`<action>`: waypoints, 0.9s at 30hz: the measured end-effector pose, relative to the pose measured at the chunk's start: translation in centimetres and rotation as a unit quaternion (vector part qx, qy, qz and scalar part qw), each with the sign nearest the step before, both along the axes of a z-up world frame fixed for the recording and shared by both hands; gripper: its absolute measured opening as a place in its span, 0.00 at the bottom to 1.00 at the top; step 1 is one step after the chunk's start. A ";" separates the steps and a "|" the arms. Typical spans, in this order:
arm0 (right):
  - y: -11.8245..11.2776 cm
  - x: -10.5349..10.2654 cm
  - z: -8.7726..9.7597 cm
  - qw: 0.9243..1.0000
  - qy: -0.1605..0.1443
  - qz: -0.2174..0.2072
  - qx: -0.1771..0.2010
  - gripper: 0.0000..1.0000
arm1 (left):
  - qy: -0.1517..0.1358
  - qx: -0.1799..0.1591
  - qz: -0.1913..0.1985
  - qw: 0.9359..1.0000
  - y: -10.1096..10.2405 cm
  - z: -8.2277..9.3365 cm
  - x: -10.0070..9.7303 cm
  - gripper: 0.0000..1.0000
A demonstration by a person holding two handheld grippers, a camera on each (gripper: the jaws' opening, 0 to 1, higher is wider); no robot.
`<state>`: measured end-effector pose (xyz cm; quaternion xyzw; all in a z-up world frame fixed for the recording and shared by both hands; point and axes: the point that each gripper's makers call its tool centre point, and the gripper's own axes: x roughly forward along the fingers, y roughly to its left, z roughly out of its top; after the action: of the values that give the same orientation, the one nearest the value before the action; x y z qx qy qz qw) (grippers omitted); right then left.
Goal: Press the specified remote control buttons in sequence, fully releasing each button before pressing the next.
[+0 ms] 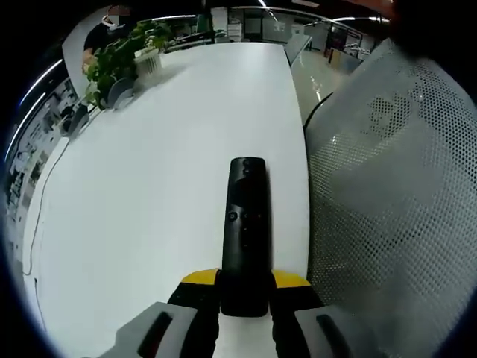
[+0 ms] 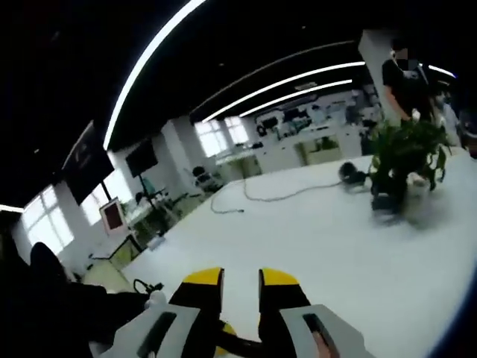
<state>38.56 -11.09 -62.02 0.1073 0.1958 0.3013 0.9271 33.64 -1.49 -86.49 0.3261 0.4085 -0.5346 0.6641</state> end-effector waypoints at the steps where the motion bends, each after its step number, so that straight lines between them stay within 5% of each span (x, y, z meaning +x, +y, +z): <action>1: -0.7 -0.1 0.0 1.000 -0.010 -0.011 -0.015 0.22 | 0.000 0.002 0.001 1.000 0.0 0.0 0.0 0.25; 8: -3.2 -1.9 0.0 0.998 -0.025 -0.052 -0.017 0.29 | 0.000 -0.003 0.006 1.000 0.1 0.0 0.0 0.25; 16: -6.6 -2.6 -1.5 0.987 -0.060 -0.120 -0.087 0.57 | 0.002 0.005 0.011 1.000 0.0 0.0 0.1 0.25; 27: -4.9 -1.9 -3.3 0.986 -0.080 -0.096 -0.111 0.75 | 0.008 0.012 -0.003 1.000 0.1 0.0 0.1 0.24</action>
<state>36.62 -15.95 -65.32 -0.0025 0.1417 0.1951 0.9705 33.74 -1.39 -86.49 0.3313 0.4190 -0.5340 0.6553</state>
